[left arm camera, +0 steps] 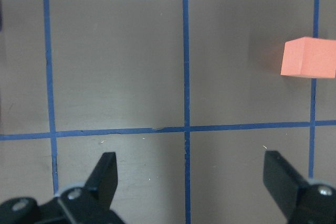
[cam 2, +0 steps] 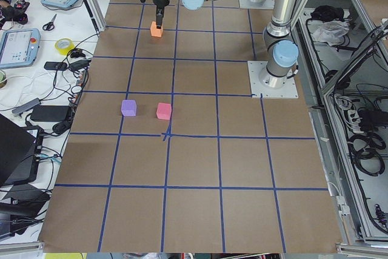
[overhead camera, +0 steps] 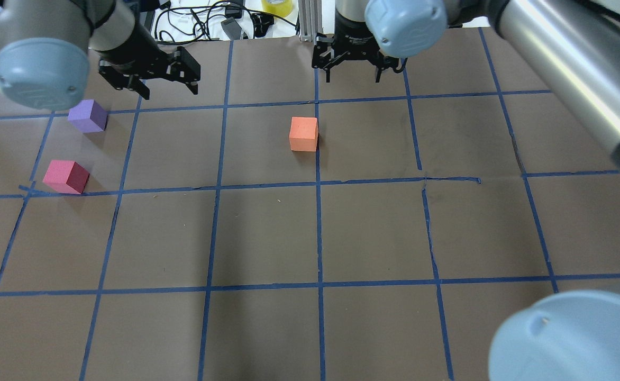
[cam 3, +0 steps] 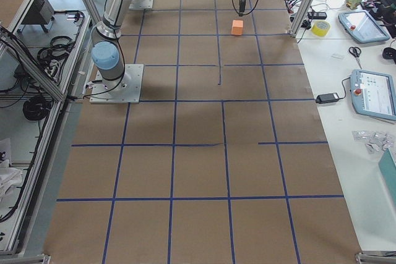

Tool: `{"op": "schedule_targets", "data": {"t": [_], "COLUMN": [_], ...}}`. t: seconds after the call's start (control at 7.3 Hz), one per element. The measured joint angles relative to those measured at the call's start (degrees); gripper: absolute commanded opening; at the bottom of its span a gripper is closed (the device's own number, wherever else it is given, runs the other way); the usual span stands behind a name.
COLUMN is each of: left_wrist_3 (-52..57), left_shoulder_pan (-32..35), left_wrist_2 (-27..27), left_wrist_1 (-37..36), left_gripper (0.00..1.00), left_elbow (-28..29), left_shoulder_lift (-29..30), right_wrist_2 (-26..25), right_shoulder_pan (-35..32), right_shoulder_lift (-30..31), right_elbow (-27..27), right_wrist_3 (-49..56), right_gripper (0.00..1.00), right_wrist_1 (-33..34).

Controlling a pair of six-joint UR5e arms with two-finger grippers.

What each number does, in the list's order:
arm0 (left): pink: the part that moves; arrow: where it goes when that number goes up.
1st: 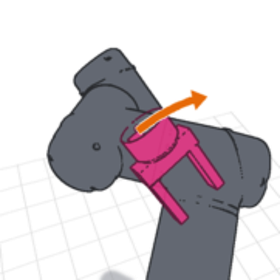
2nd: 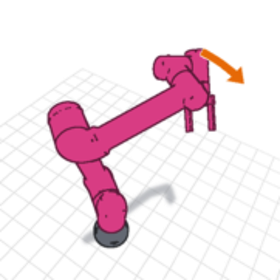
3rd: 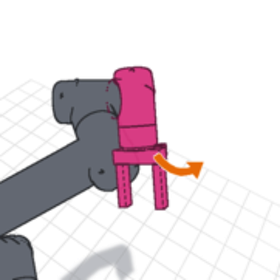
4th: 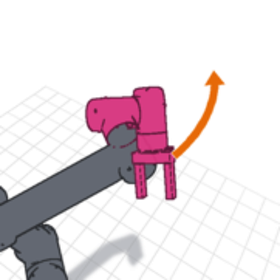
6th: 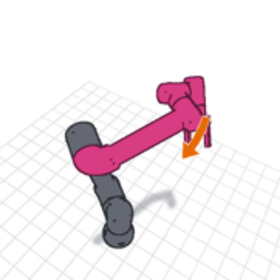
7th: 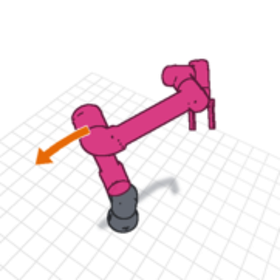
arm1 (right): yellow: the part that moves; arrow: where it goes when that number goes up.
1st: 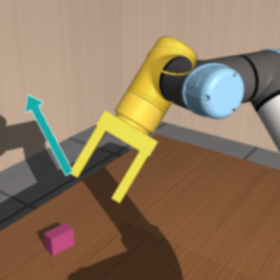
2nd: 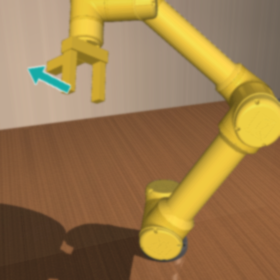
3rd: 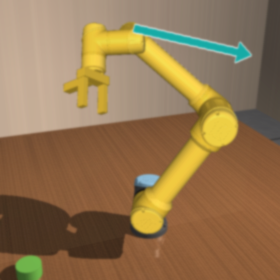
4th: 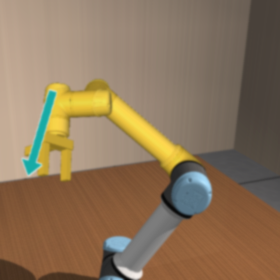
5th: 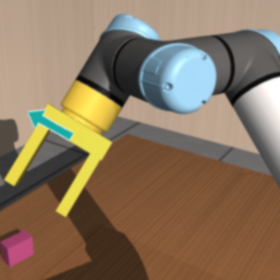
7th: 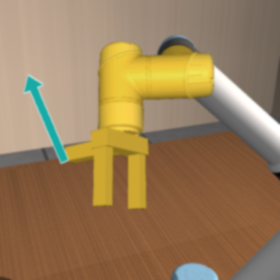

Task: Arrange blocks in a line
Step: 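Open the right gripper and raise it away from the orange cube, then reach the left gripper to the orange cube and grasp it while the right arm withdraws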

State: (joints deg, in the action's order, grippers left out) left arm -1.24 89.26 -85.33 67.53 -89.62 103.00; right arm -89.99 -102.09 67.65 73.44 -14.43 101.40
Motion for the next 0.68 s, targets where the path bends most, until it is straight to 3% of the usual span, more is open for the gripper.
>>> {"op": "schedule_targets", "data": {"t": [0.41, 0.68], "left_wrist_3": [-8.3, -12.22], "left_shoulder_pan": [8.27, 11.84], "left_wrist_2": [-0.07, 0.42], "left_wrist_1": [-11.3, -16.61], "left_gripper": [1.0, 1.0], "left_elbow": [0.52, 1.66], "left_shoulder_lift": [11.89, 18.41], "right_wrist_2": [-0.96, -7.02], "right_shoulder_pan": [6.23, 7.47], "right_shoulder_lift": [17.86, 22.71], "right_elbow": [16.49, 19.85], "right_wrist_3": [5.88, 6.9], "right_gripper": [1.0, 1.0], "right_wrist_1": [0.09, -0.07]}}
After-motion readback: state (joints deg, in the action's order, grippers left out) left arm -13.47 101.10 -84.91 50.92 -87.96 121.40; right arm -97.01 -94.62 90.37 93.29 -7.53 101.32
